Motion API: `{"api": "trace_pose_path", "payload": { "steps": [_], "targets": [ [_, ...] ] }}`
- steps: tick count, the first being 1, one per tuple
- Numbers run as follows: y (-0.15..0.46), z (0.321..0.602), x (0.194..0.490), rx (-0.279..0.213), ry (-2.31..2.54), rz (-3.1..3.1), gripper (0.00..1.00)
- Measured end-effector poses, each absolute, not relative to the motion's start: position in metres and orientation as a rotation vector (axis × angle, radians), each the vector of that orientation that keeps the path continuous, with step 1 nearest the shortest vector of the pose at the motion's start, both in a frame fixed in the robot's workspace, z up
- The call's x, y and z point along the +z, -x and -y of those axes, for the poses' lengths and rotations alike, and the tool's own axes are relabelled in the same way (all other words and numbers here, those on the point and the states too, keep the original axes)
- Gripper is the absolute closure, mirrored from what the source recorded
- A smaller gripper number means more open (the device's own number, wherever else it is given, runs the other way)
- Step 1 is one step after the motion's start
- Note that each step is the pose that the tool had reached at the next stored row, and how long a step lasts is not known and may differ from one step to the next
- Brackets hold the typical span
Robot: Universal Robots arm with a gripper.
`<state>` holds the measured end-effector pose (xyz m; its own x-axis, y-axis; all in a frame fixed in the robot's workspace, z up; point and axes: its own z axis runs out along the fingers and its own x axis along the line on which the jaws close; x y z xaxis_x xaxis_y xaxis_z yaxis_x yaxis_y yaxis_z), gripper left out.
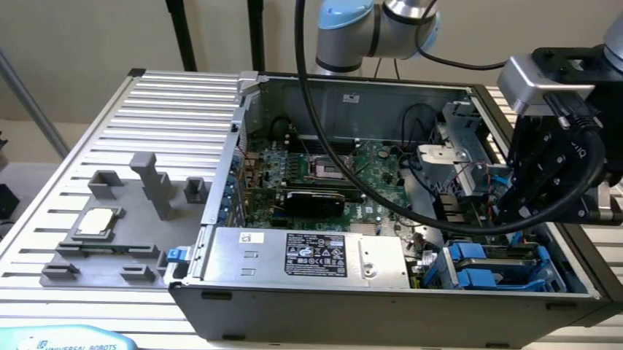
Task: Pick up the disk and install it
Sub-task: 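Insert the second disk wire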
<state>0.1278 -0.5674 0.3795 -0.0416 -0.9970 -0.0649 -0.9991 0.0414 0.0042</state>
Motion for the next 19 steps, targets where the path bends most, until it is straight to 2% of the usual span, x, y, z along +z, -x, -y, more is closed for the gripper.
{"api": "trace_pose_path", "payload": {
  "steps": [8,10,19],
  "targets": [
    [-0.1278,0.5661,0.3725,0.056,2.146,-2.237,0.75],
    [-0.1278,0.5650,0.3720,0.054,2.147,-2.237,0.84],
    [-0.1183,0.5645,0.3693,0.038,2.142,-2.230,0.84]
  ]
}}
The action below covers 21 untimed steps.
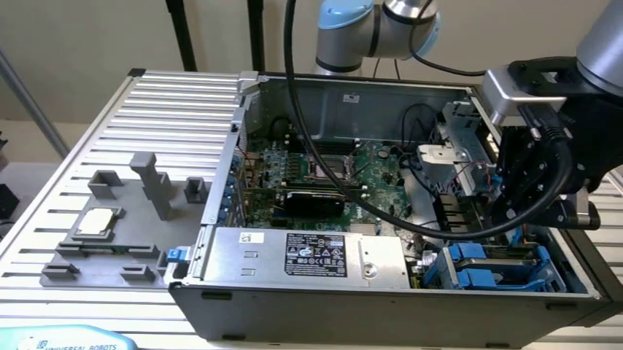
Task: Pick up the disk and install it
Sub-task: 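Insert the second disk wire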
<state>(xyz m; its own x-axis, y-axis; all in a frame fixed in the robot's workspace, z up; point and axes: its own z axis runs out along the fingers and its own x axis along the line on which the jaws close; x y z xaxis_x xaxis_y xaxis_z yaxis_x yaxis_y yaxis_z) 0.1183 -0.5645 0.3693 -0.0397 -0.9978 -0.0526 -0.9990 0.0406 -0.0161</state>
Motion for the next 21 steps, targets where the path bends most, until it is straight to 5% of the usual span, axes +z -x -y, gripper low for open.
{"api": "trace_pose_path", "payload": {
  "steps": [21],
  "targets": [
    [-0.120,0.576,0.349,0.028,2.140,-2.227,0.84]
  ]
}}
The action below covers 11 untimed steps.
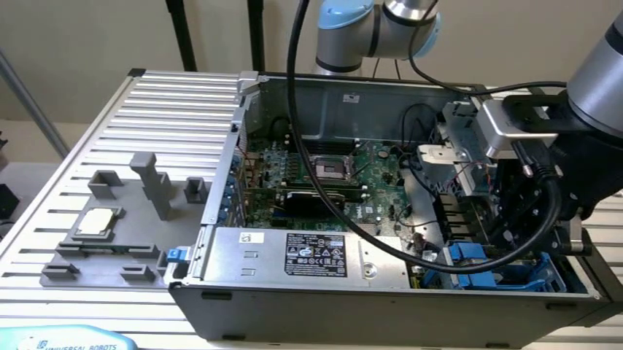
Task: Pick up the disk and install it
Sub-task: 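Insert the second disk wire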
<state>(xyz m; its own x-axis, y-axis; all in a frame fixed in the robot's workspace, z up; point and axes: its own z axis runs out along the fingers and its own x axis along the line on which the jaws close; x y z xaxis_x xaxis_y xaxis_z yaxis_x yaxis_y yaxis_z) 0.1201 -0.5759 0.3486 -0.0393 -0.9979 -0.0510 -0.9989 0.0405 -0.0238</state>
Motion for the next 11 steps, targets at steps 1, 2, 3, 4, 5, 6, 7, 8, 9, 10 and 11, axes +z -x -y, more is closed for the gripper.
{"api": "trace_pose_path", "payload": {
  "steps": [1,2,3,4,5,6,7,8,9,10,11],
  "targets": [
    [-0.1204,0.5766,0.3481,0.028,2.139,-2.227,0.84],
    [-0.1207,0.5772,0.3475,0.027,2.139,-2.227,0.84],
    [-0.1208,0.5774,0.3468,0.027,2.139,-2.227,0.84],
    [-0.1209,0.5775,0.3461,0.027,2.139,-2.227,0.84],
    [-0.1210,0.5776,0.3456,0.026,2.138,-2.226,0.84],
    [-0.1213,0.5777,0.3452,0.026,2.139,-2.226,0.84],
    [-0.1217,0.5777,0.3449,0.026,2.139,-2.226,0.84],
    [-0.1221,0.5777,0.3447,0.025,2.139,-2.226,0.84],
    [-0.1224,0.5777,0.3444,0.025,2.138,-2.226,0.84],
    [-0.1225,0.5777,0.3441,0.025,2.138,-2.226,0.84],
    [-0.1227,0.5777,0.3439,0.025,2.138,-2.226,0.84]
  ]
}}
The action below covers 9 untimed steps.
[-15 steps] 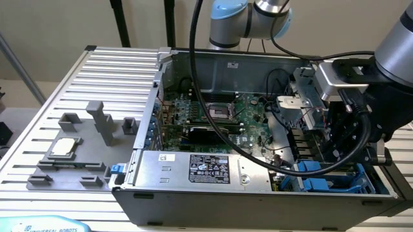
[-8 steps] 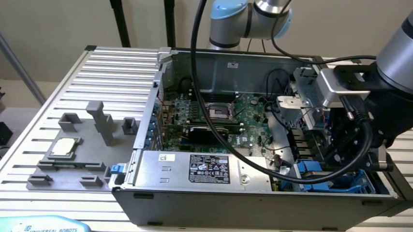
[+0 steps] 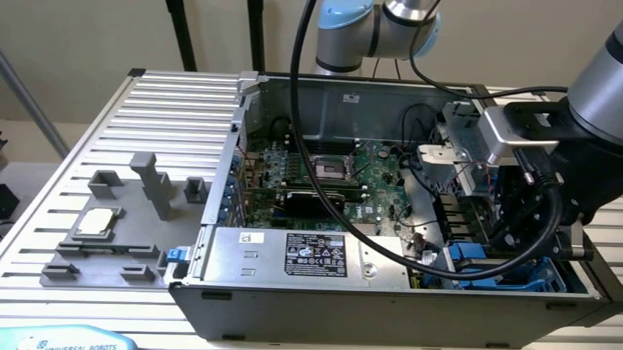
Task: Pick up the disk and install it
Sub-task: 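Insert the second disk wire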
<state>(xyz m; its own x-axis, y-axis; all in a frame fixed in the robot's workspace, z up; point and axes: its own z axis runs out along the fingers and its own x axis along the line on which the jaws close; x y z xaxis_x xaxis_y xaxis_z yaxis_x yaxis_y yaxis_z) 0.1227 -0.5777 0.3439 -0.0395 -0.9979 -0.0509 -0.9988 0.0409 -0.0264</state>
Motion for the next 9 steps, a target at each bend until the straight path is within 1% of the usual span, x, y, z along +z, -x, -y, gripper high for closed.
{"api": "trace_pose_path", "payload": {
  "steps": [9],
  "targets": [
    [-0.1234,0.5777,0.3420,0.024,2.138,-2.225,0.84]
  ]
}}
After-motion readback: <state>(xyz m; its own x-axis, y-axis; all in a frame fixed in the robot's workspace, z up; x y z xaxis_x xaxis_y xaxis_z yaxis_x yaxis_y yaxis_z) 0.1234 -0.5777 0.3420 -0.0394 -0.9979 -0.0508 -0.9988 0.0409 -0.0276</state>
